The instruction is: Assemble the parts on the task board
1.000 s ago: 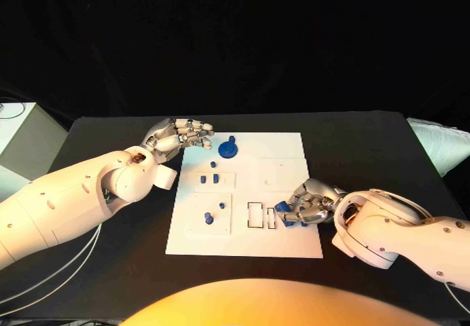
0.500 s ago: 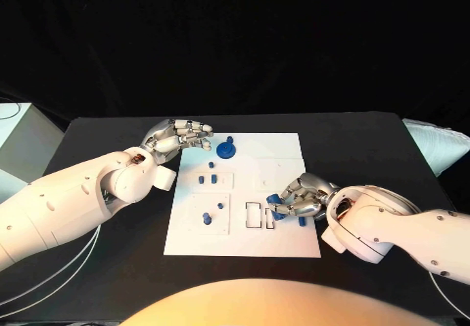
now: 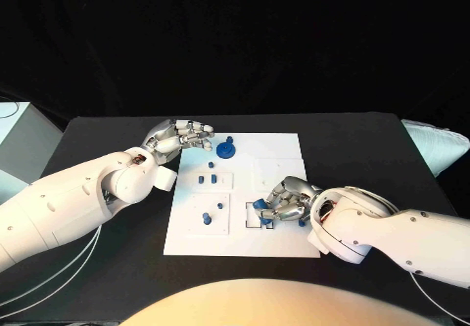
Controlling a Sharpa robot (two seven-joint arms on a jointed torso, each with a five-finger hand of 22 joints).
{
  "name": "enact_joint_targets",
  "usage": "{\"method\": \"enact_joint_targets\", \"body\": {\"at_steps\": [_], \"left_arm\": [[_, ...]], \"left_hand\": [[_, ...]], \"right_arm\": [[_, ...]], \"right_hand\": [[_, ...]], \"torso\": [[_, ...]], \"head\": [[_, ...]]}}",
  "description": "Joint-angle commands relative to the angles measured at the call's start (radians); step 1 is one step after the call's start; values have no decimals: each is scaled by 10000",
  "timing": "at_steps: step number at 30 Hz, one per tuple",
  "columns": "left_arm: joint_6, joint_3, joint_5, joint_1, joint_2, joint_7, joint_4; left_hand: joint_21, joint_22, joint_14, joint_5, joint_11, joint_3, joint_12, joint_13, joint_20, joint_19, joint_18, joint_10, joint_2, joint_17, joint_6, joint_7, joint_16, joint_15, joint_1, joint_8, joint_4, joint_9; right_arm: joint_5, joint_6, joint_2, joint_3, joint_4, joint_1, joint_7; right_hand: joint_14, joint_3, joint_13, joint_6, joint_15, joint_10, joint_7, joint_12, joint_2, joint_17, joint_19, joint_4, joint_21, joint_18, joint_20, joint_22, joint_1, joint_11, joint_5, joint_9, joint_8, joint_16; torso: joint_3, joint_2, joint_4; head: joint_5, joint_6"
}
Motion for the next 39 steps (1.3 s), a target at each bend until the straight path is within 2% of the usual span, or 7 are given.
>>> {"method": "enact_joint_targets", "body": {"at_steps": [1, 13, 18, 22, 31, 35, 39], "left_arm": [[190, 5, -43, 0, 1, 79, 29], [232, 5, -42, 0, 7, 133, 51], [229, 5, -42, 0, -7, 131, 53], [184, 4, -42, 0, -14, 160, 57], [147, 4, -34, -1, -22, 227, 62], [145, 4, -26, -1, -25, 231, 60], [144, 4, -23, -1, -26, 226, 59]], "left_hand": [[-65, -10, -63, 10, -2, 38, 50, 4, 1, 92, 125, -53, 17, 12, 15, 0, 54, 30, 14, 25, -25, 11], [-65, -11, -62, 10, -5, 40, 56, 5, -1, 97, 125, -49, 26, 13, 26, -4, 57, 29, 21, 40, -28, 16], [-65, -11, -62, 10, -5, 40, 56, 5, -1, 97, 125, -49, 26, 13, 26, -4, 57, 29, 21, 40, -28, 16], [-65, -11, -62, 10, -5, 40, 56, 5, -1, 97, 125, -49, 26, 13, 26, -4, 57, 29, 21, 40, -28, 16], [-66, -12, -58, 9, -5, 35, 65, 6, -3, 104, 123, -48, 28, 15, 29, -3, 62, 28, 21, 55, -29, 22], [-66, -12, -58, 9, -5, 35, 65, 6, -3, 104, 123, -48, 28, 15, 29, -3, 62, 28, 21, 55, -29, 22], [-66, -12, -58, 9, -5, 35, 65, 6, -3, 104, 123, -48, 28, 15, 29, -3, 62, 28, 21, 55, -29, 22]], "right_arm": [[-508, 232, 78, 0, -31, -19, 19], [-842, 356, 274, 2, -211, -23, -7], [-829, 565, 354, 2, -257, -22, 7], [-830, 629, 398, 2, -277, -22, -12], [-887, 583, 424, 2, -256, -22, -26], [-1015, 472, 435, 2, -264, -22, -40], [-1236, 328, 433, 2, -274, -22, -44]], "right_hand": [[1020, 102, 2258, 106, -20, 718, -70, -64, -4, 2540, 826, -40, -74, -37, -43, 2277, -191, -51, -94, 158, 110, -4], [1018, 107, 2251, 103, -15, 711, -63, -78, -58, 2533, 822, -29, -97, -34, -39, 2271, -322, -44, -244, 168, 119, -7], [1014, 41, 2239, 100, -11, 700, -64, -101, -132, 2519, 817, -32, -126, -29, -32, 2265, -555, -41, -685, 192, 146, -15], [1007, -117, 2201, 76, -10, 666, -66, -160, -122, 2488, 808, -26, -184, -20, -29, 2252, -694, -41, -1221, 216, 168, -31], [1001, -342, 2158, 69, -9, 627, -71, -225, -56, 2464, 796, -15, -262, -7, -26, 2234, -853, -42, -1474, 241, 197, -44], [1000, -765, 2146, 50, -18, 617, -83, -253, 93, 2458, 797, -11, -273, -5, -31, 2232, -898, -54, -2054, 280, 242, -48], [1000, -1585, 2147, 38, -25, 616, -93, -269, 342, 2456, 797, 14, -299, -2, -32, 2228, -1037, -58, -2755, 326, 303, -50]], "torso": [[11, -9, -5], [14, -5, -17], [20, 0, -3], [18, -2, -11], [13, -3, -8], [4, -12, -11], [3, -10, -6]], "head": [[7, 1], [25, 1], [59, 1], [81, 1], [81, 1], [80, 1], [68, 1]]}}
